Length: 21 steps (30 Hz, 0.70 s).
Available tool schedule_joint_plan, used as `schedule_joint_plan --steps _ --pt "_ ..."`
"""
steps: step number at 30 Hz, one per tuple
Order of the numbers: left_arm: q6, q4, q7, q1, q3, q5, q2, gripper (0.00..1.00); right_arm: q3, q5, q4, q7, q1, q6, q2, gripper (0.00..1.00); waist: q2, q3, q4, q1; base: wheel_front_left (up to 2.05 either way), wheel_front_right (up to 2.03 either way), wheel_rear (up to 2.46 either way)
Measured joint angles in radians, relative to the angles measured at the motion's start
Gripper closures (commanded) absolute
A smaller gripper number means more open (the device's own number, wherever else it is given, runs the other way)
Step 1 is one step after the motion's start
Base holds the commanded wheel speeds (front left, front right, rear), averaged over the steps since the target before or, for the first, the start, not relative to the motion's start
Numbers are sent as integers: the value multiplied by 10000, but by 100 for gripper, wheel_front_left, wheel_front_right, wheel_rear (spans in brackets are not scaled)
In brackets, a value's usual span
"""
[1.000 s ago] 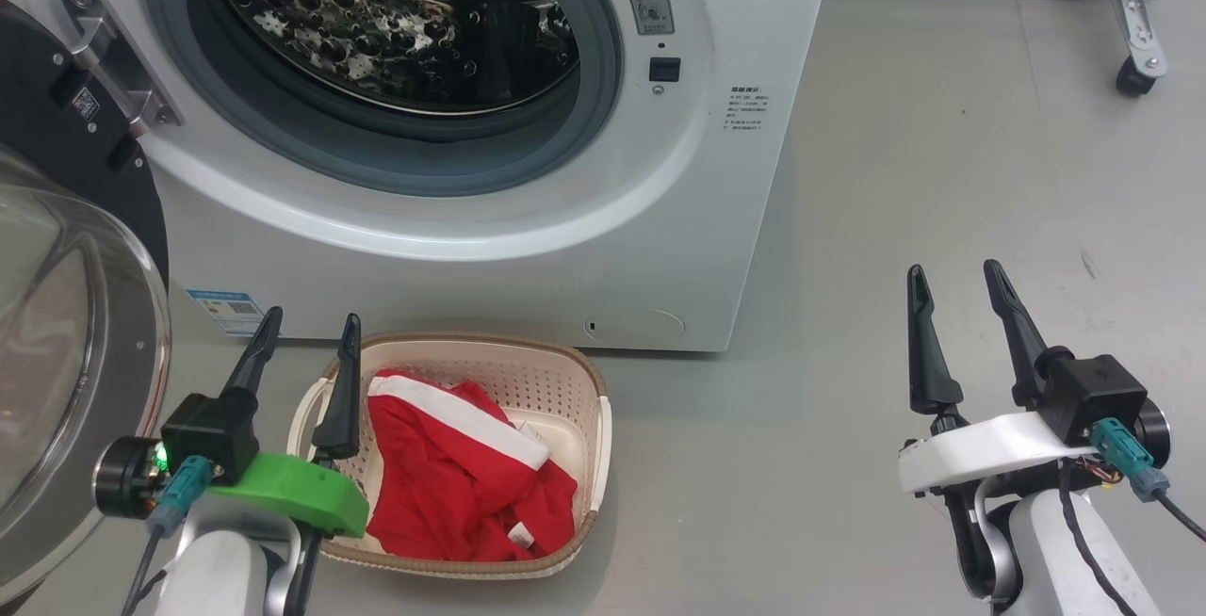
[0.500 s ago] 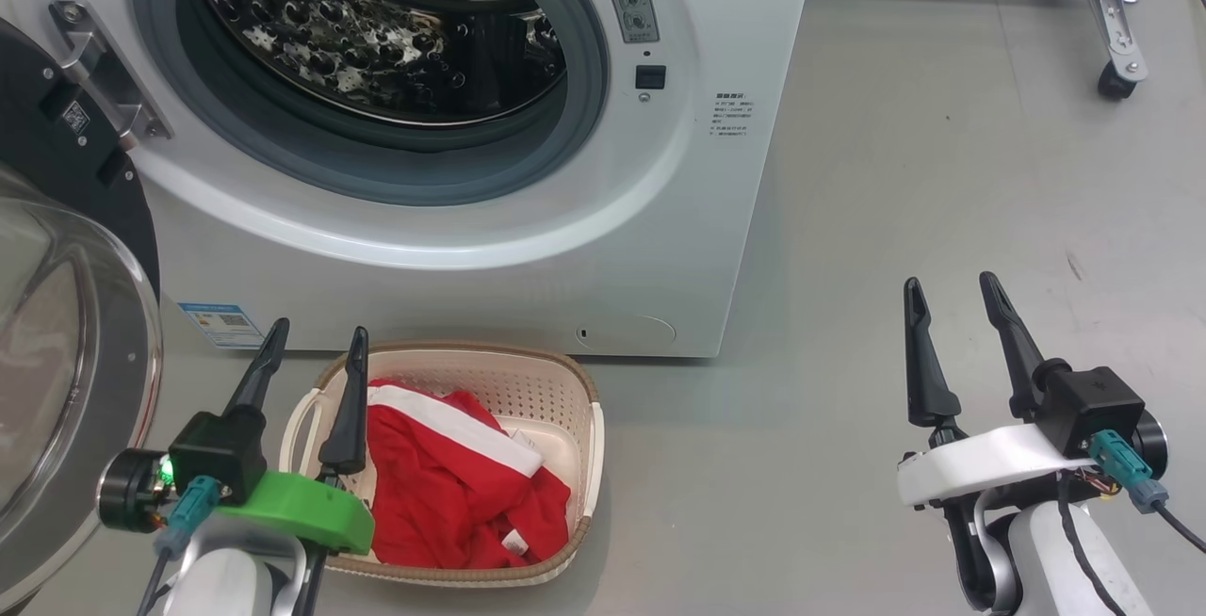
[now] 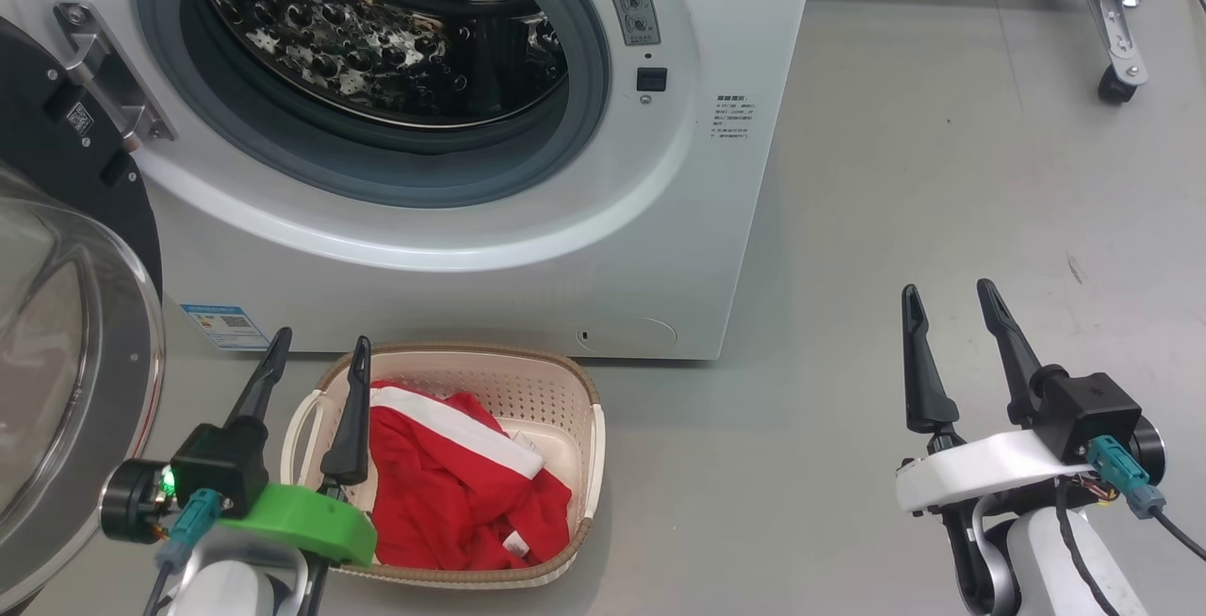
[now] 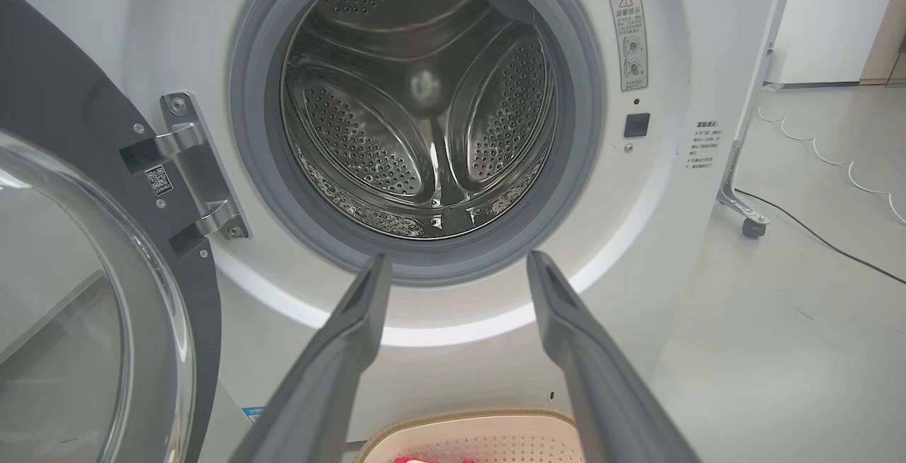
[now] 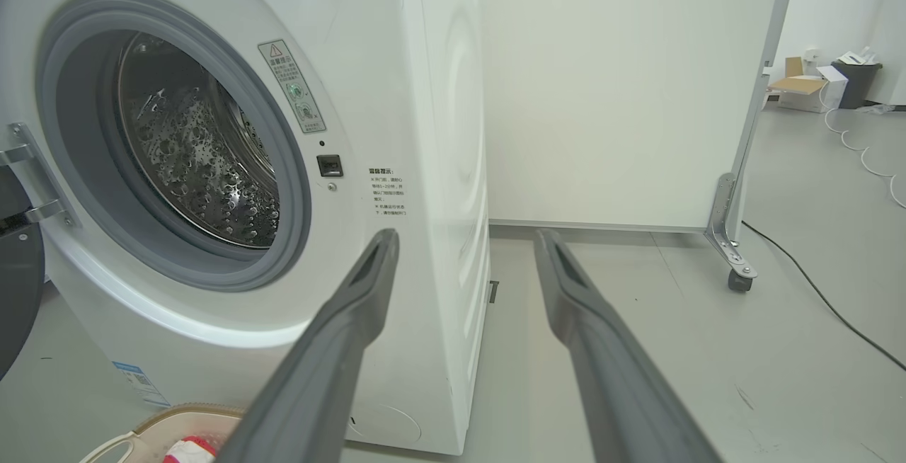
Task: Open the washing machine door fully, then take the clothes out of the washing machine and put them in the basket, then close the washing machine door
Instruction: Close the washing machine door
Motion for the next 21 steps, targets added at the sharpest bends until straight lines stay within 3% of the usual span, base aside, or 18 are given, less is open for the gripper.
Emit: schedule_joint_plan --steps 21 --pt "13 -176 0 143 4 -4 -15 0 -35 -2 -8 0 0 0 6 0 0 -60 -36 0 0 0 0"
